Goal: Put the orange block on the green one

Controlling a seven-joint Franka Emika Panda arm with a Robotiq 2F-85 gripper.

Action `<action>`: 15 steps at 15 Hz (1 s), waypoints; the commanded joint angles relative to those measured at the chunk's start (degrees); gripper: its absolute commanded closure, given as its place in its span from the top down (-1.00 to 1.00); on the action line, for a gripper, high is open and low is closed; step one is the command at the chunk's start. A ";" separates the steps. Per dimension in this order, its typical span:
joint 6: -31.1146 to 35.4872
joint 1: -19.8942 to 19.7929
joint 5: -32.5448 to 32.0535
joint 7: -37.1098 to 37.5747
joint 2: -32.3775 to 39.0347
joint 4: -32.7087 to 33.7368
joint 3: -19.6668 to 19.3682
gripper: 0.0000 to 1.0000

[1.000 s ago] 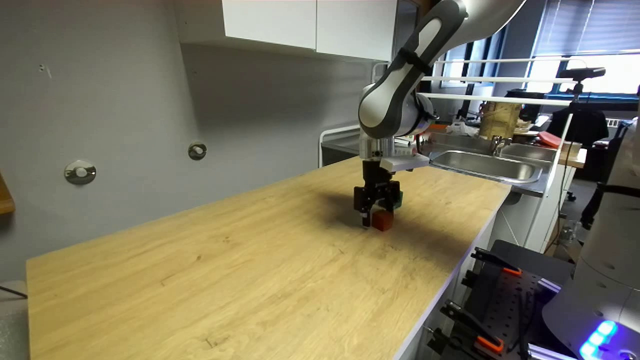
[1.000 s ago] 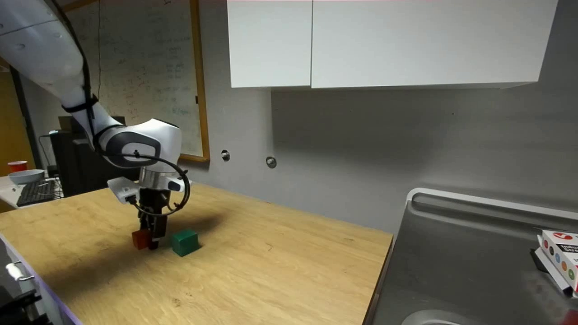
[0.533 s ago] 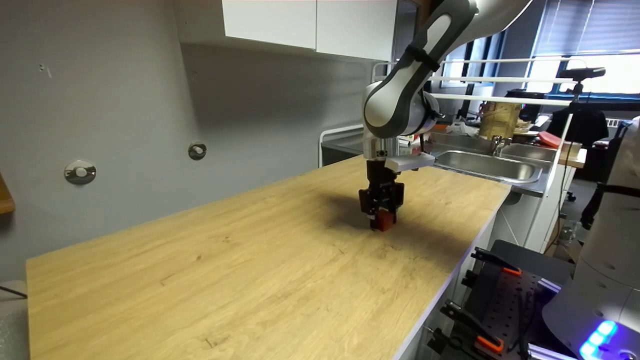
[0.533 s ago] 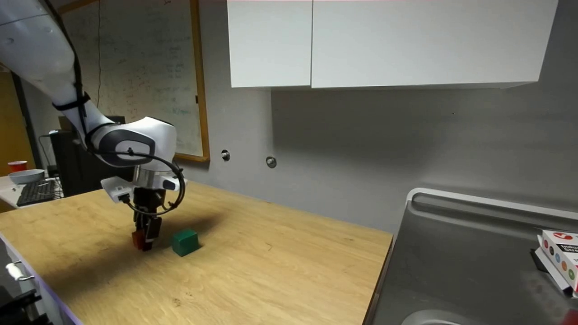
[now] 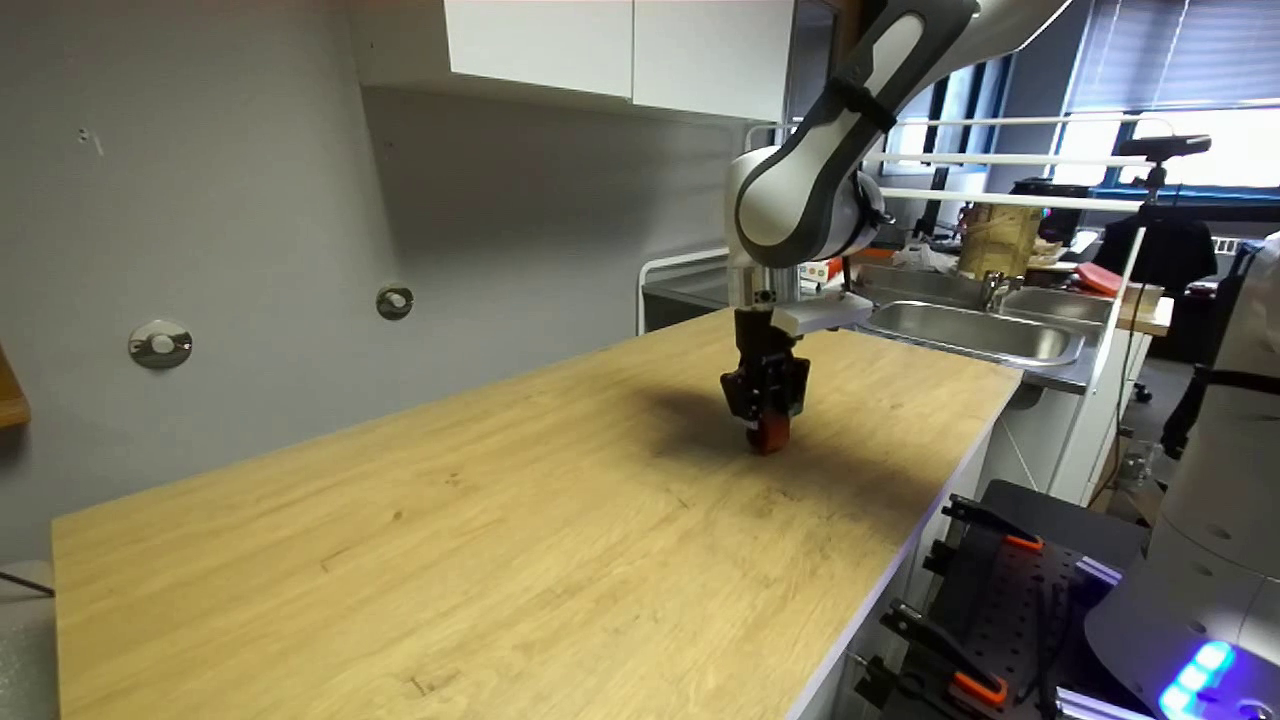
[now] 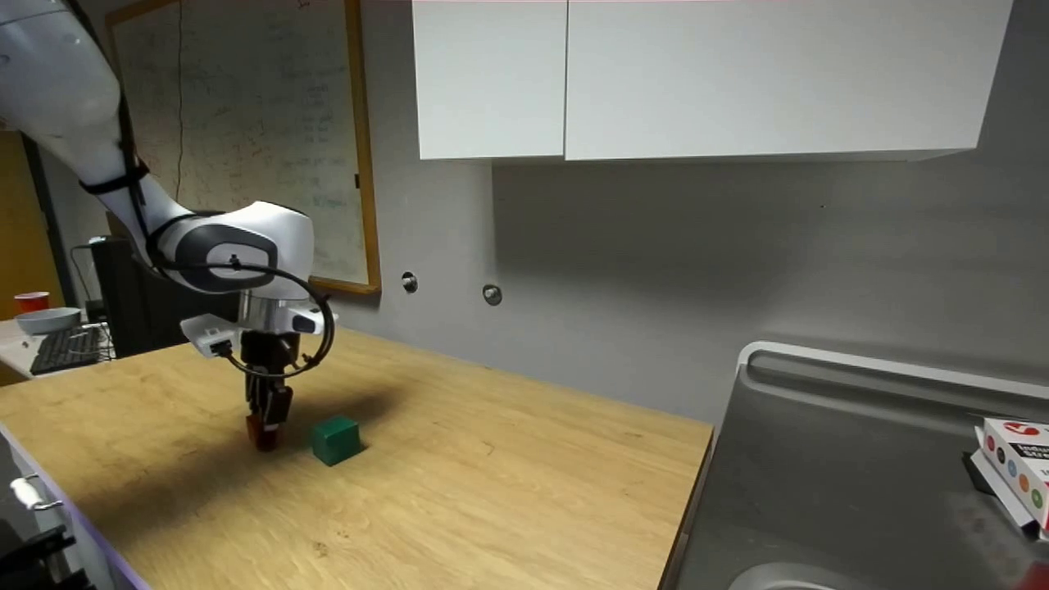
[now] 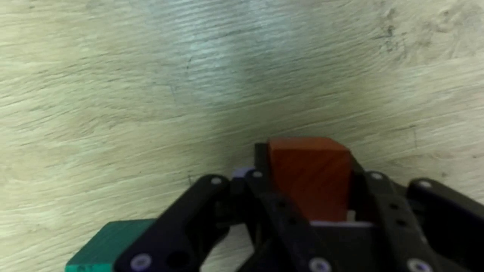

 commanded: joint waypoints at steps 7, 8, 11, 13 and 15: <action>-3.60 -3.34 -1.82 1.76 -9.52 0.44 -3.18 -0.63; -3.57 -3.90 -1.77 1.56 -9.76 0.67 -3.52 -0.63; -3.33 -5.40 -1.83 1.67 -9.46 1.45 -4.53 -0.63; -3.29 -6.14 -1.79 1.72 -8.64 1.96 -5.09 -0.63; -3.18 -6.62 -1.59 1.57 -7.83 2.32 -5.50 -0.63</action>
